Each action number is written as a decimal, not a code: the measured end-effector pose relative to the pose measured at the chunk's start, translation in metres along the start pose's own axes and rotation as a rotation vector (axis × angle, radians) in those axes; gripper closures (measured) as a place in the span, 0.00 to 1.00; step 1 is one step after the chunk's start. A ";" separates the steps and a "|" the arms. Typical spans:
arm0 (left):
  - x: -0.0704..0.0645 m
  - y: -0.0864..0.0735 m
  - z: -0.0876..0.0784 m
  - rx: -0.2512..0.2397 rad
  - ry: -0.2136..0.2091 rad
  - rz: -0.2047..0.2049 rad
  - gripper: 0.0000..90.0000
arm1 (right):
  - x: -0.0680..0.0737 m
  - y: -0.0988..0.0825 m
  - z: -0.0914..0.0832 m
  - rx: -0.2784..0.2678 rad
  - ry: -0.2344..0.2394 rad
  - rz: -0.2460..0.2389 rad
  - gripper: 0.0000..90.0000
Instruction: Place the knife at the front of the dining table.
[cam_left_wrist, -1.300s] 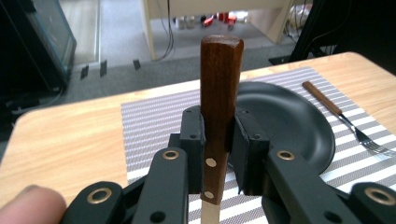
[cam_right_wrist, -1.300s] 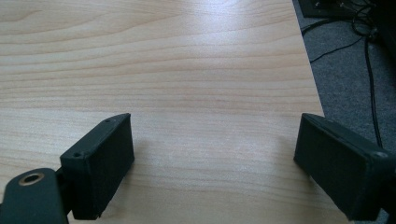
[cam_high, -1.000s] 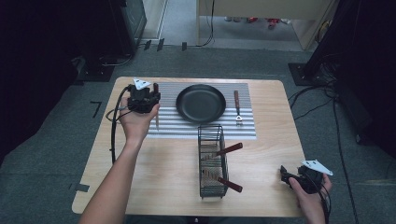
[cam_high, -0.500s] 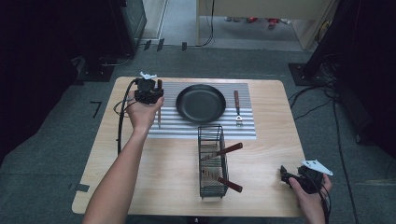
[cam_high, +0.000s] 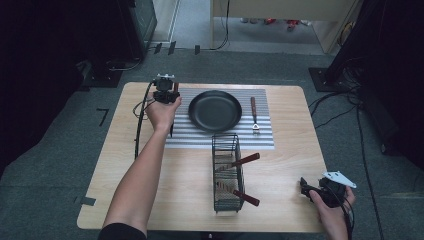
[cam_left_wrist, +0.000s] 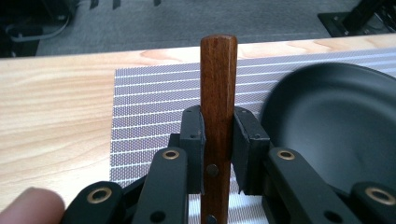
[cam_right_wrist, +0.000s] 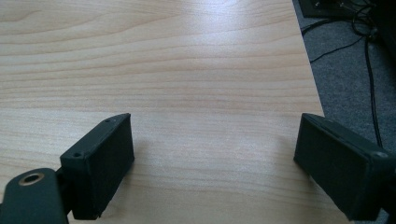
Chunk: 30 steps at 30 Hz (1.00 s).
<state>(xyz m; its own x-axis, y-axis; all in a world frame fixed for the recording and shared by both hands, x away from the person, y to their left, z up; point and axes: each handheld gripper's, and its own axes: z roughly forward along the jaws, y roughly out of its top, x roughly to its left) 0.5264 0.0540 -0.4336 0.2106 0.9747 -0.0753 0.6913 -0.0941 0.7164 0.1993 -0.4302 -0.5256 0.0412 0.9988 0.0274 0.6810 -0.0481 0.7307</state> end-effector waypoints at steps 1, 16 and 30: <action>0.001 0.000 0.005 0.010 0.004 -0.012 0.85 | 0.000 0.000 0.000 0.000 0.000 0.000 0.13; 0.012 -0.015 0.060 0.053 0.038 -0.143 0.85 | 0.000 0.000 0.000 0.000 0.000 0.000 0.13; 0.008 -0.019 0.076 0.064 0.071 -0.131 0.85 | 0.000 0.000 0.000 0.000 0.000 0.000 0.13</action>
<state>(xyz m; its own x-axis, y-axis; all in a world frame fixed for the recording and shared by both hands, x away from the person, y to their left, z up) 0.5676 0.0483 -0.5009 0.0679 0.9911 -0.1149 0.7529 0.0246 0.6577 0.1994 -0.4302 -0.5256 0.0410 0.9988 0.0274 0.6809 -0.0480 0.7308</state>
